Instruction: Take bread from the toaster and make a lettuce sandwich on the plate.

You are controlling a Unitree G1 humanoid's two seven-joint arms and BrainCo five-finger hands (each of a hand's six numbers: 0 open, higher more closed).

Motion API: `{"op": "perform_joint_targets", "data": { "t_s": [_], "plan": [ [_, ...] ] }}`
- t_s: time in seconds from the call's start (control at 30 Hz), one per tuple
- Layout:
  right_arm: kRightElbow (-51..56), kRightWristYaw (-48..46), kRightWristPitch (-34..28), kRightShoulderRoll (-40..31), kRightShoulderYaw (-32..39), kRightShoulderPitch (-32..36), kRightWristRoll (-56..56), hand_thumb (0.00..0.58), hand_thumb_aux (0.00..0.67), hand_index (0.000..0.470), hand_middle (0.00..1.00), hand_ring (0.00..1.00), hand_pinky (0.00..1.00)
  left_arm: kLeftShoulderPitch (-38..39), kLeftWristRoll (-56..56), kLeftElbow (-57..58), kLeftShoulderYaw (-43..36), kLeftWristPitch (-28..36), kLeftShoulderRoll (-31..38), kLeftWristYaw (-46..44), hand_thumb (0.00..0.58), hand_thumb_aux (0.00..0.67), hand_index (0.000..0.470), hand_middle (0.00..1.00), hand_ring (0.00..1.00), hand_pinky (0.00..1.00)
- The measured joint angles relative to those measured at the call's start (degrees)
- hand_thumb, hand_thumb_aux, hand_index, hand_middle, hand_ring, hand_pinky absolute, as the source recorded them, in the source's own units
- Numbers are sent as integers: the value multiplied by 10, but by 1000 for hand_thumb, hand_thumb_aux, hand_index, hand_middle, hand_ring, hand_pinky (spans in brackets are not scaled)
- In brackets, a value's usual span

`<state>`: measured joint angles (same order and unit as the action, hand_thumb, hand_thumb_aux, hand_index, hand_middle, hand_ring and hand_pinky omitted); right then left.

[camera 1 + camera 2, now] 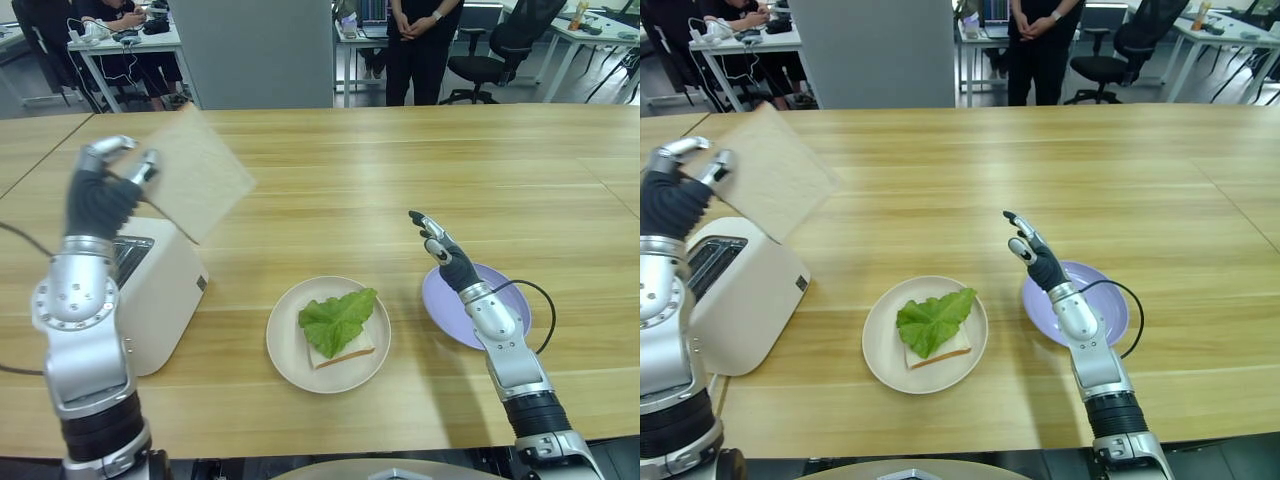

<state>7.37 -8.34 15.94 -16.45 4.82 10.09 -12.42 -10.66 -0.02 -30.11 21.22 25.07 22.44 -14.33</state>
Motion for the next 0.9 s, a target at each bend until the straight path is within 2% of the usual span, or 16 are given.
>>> {"op": "perform_joint_targets", "data": {
  "t_s": [0.2, 0.43, 0.63, 0.9],
  "plan": [
    [-41, 36, 25, -52, -4, 5, -73, 0, 0, 0, 0, 0, 0, 26, -52, 58, -99, 29, -21, -65, 580, 670, 460, 690, 690, 690],
    [-68, 67, 86, -100, 25, 7, -186, 0, 0, 0, 0, 0, 0, -2, -68, 218, -198, 7, -40, -133, 580, 670, 460, 690, 690, 690],
    [-75, 79, 123, -107, 62, 6, -238, 0, 0, 0, 0, 0, 0, -44, -74, 325, -241, -11, -53, -162, 580, 670, 460, 686, 686, 686],
    [-78, 77, 148, -106, 100, 4, -260, 0, 0, 0, 0, 0, 0, -64, -55, 390, -270, -44, -43, -177, 580, 670, 460, 694, 694, 694]
  ]
}}
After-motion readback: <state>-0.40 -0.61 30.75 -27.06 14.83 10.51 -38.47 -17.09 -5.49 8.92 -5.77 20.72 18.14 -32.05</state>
